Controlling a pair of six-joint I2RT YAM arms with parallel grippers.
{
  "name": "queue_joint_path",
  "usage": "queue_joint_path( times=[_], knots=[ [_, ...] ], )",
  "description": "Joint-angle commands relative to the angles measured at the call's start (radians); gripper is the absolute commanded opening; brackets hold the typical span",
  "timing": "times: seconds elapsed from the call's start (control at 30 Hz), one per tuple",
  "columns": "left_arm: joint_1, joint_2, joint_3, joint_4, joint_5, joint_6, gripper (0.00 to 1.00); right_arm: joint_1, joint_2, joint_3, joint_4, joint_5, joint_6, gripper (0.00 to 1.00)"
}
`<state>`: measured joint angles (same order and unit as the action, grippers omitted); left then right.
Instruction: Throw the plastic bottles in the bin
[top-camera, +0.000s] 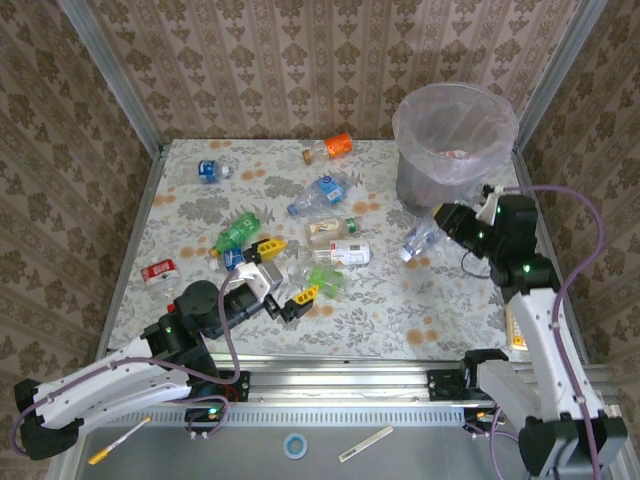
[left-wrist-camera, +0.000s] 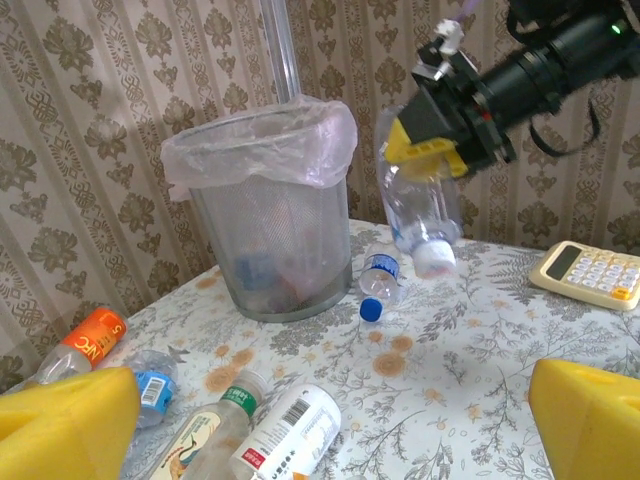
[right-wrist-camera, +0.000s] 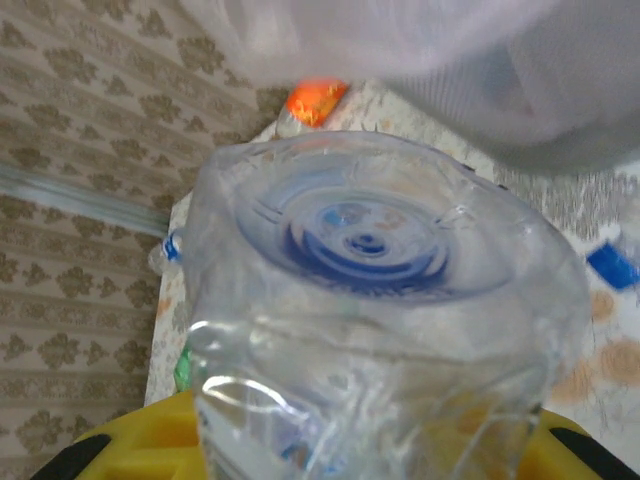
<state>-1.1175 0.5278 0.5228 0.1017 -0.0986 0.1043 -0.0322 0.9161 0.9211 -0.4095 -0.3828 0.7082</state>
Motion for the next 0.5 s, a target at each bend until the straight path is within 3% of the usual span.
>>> queue_joint_path(
  times=[0.0, 0.13, 0.2, 0.3, 0.37, 0.47],
  knots=[
    [0.008, -0.01, 0.001, -0.01, 0.002, -0.025, 1.0, -0.076, 0.166, 0.26, 0.081, -0.025, -0.012, 0.32],
    [0.008, -0.011, 0.015, -0.036, 0.005, -0.035, 1.0, -0.143, 0.492, 0.662, 0.049, -0.022, 0.004, 0.49],
    [0.008, -0.019, 0.014, -0.045, 0.0, -0.046, 1.0, -0.158, 0.647, 0.835, -0.042, -0.056, 0.027, 0.66],
    [0.007, -0.039, 0.002, -0.058, -0.005, -0.062, 1.0, -0.167, 0.745, 0.901, -0.06, -0.141, 0.057, 0.91],
    [0.007, -0.05, 0.001, -0.075, -0.005, -0.064, 1.0, -0.173, 0.752, 0.908, -0.115, -0.151, 0.02, 0.99],
    [0.007, -0.057, 0.011, -0.104, -0.002, -0.066, 1.0, -0.188, 0.688, 0.856, -0.162, -0.142, -0.027, 1.0]
  ],
)
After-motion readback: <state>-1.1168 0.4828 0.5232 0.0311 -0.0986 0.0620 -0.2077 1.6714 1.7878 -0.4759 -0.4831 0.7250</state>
